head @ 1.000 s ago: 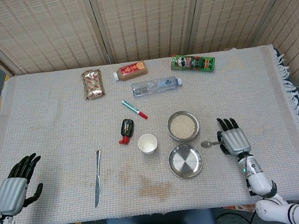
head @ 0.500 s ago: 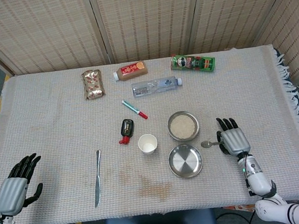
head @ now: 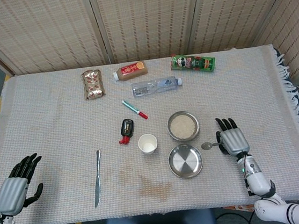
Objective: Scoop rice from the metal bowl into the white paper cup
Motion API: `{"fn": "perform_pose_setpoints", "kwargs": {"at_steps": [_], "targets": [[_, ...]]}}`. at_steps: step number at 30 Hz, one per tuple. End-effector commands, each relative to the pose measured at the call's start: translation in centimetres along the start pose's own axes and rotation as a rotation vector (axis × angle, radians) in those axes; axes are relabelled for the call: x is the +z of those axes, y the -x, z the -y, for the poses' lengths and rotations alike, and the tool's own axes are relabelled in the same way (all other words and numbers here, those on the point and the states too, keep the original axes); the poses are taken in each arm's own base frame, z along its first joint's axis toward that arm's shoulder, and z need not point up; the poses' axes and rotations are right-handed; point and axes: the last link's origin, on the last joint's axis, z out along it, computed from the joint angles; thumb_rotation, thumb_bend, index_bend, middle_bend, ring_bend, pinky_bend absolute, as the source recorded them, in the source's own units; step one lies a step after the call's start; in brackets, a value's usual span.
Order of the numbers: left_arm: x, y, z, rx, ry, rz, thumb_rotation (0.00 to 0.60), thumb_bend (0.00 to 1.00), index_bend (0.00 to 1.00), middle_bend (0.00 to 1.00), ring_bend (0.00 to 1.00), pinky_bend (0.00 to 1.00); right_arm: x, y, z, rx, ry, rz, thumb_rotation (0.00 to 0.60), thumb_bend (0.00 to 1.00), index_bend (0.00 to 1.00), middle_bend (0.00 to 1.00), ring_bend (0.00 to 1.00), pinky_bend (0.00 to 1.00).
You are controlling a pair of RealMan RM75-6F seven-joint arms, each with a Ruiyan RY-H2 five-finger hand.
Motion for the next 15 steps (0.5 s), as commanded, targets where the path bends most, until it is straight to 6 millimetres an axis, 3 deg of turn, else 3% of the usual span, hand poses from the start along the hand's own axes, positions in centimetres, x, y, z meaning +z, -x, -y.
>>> {"fn": "perform_pose_setpoints", "kwargs": {"at_steps": [1, 15], "targets": [[-0.01, -0.01, -0.01, -0.001, 0.001, 0.000, 0.600, 0.45, 0.00, 0.00, 0.00, 0.13, -0.01, 0.02, 0.00, 0.000, 0.000, -0.001, 0.600, 0.32, 0.57, 0.00, 0.00, 0.00], [-0.05, -0.05, -0.04, -0.005, 0.002, -0.001, 0.600, 0.45, 0.00, 0.00, 0.00, 0.13, -0.38, -0.61, -0.27, -0.003, 0.012, -0.063, 0.600, 0.32, 0.68, 0.06, 0.00, 0.00]]}}
